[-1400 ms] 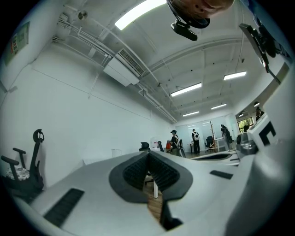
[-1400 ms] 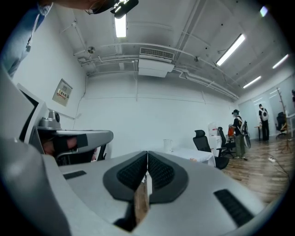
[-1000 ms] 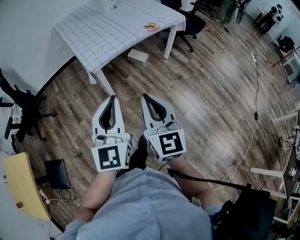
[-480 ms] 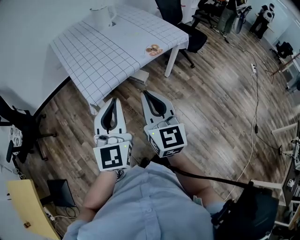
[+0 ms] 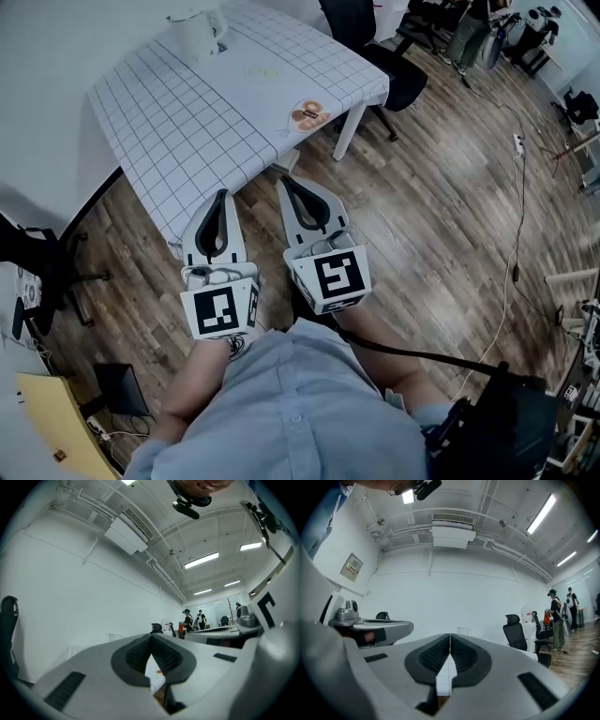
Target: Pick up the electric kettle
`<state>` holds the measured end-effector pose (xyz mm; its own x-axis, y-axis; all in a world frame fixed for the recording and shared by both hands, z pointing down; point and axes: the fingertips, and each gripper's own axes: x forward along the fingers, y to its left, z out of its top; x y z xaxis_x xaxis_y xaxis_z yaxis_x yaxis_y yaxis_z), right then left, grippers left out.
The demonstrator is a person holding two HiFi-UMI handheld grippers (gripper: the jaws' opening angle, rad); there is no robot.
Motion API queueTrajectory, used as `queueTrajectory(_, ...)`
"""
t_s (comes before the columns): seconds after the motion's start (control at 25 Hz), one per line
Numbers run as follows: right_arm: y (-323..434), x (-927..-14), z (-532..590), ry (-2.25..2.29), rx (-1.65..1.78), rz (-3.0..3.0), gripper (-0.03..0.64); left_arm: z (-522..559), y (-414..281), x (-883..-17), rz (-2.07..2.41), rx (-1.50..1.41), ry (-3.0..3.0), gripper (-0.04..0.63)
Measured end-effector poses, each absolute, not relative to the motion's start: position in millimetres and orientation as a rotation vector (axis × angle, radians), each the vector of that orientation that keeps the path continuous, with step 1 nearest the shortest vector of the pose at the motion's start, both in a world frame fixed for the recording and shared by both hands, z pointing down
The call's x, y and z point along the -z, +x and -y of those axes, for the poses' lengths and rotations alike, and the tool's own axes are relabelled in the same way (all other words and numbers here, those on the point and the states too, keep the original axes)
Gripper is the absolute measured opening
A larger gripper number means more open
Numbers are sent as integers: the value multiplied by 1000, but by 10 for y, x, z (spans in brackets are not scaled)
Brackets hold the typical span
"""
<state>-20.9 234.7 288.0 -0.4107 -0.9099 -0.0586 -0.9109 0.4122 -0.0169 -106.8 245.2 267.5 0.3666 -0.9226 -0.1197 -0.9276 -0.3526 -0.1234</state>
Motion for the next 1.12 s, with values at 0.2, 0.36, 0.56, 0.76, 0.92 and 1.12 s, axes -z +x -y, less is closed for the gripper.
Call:
queueTrajectory(0.2, -61, -2817, -1623, -1624, -44, -2611, 3, -1732, -891, -2662, -1724, -14, -2413, 0)
queueTrajectory(0.36, -28, -2817, -1118, -1556, -29, -2659, 3, -1246, -810, -2631, -1774, -3, -2373, 0)
queueTrajectory(0.56, 46, -2749, -570, -1492, -35, -2683, 3, -769, -735, -2504, -1814, -16, -2305, 0)
queueTrajectory(0.76, 5, -2681, -167, -1448, -52, -2704, 3, -464, -803, -2397, -1854, -35, -2247, 0)
queueTrajectory(0.92, -77, -2564, 203, -1409, -90, -2722, 3, -118, -866, -2312, -1883, -65, -2214, 0)
queueTrajectory(1.12, -143, -2627, 642, -1407, -98, -2738, 3, 318, -942, -2388, -1899, -78, -2213, 0)
